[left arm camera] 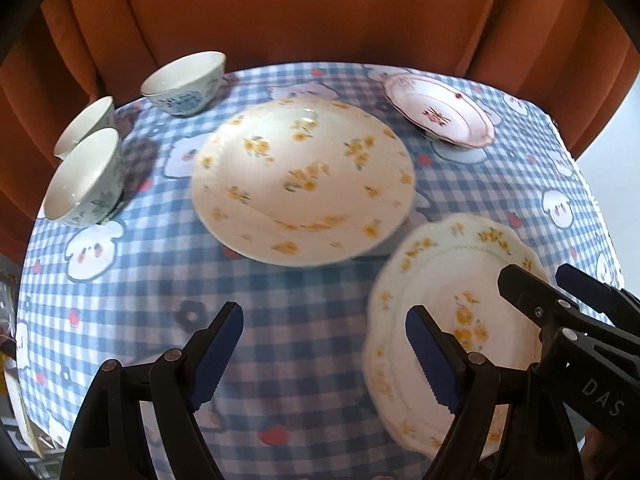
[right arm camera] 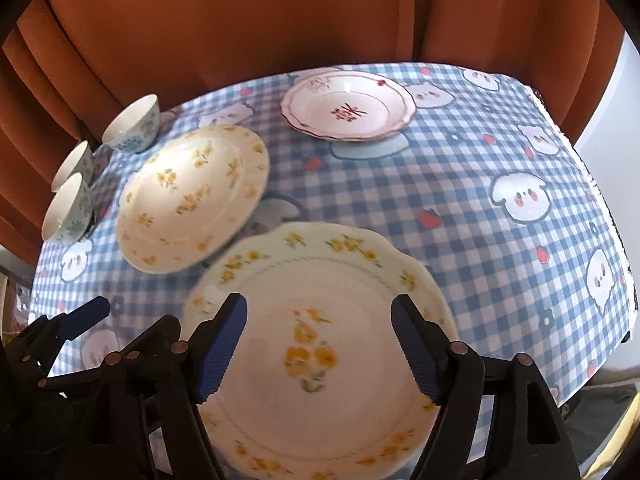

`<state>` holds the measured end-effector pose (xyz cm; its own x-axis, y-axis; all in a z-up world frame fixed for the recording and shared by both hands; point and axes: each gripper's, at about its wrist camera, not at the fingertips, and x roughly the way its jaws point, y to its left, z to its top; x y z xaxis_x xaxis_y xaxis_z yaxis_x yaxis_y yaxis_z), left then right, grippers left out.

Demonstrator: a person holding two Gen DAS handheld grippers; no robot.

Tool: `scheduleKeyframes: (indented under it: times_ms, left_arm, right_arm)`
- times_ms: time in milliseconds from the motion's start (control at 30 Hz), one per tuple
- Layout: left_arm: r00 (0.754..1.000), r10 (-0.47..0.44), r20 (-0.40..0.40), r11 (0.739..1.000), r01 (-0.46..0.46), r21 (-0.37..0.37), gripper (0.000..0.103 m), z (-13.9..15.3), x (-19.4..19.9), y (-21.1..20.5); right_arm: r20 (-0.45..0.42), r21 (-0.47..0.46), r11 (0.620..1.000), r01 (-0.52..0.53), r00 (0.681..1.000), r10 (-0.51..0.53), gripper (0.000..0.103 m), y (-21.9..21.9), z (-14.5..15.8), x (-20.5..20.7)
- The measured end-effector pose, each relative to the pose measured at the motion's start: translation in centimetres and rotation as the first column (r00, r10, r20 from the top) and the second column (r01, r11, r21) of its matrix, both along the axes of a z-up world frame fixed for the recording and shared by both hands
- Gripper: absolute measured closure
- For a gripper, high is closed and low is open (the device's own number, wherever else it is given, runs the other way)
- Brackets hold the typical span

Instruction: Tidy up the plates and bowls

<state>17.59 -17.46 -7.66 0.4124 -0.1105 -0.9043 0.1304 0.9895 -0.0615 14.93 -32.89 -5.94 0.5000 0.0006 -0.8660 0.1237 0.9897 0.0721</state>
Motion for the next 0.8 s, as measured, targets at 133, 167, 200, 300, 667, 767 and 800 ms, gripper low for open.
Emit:
scheduleKeyframes:
  times_ms: [133,167,200,300,667,767,800]
  left_arm:
    - [1.000,0.006,0.017,1.000,-0.006,0.007,0.018,0.5,1.0,1.6]
    - [1.000,0.008,0.021,1.000,-0.008,0.010,0.018,0.7,1.4,2.0]
    - [1.000,0.011,0.026,1.000,-0.011,0.014,0.018,0.8,1.8,2.3]
    - [0.999,0.018,0.044,1.000,-0.018,0.014,0.018,1.2,2.9,3.3]
    - [0.991,0.094,0.093,0.995,-0.096,0.024,0.018,0.4,9.3,6.0]
    - [0.989,0.113,0.092,0.993,-0.116,0.028,0.018,-0.5,10.9,6.3]
    - [0.989,0.119,0.091,0.992,-0.122,0.028,0.019,-0.9,11.5,6.3]
  right_arm:
    - [0.011,0.013,1.000,0.001,1.000,-0.002,0.025,1.9,0.5,1.1]
    - [0.012,0.010,1.000,0.001,1.000,-0.002,0.025,2.3,0.6,1.5]
    - [0.013,0.005,1.000,0.001,1.000,-0.001,0.025,2.6,0.7,1.8]
    - [0.012,-0.016,1.000,-0.002,1.000,0.002,0.025,3.8,1.2,3.2]
    - [0.049,0.054,0.998,-0.036,0.998,0.033,0.025,5.8,0.8,9.6]
    - [0.067,0.025,0.999,-0.045,0.997,0.043,0.025,6.6,0.3,11.5]
    - [0.067,0.020,0.999,-0.047,0.997,0.046,0.025,6.7,0.1,12.0]
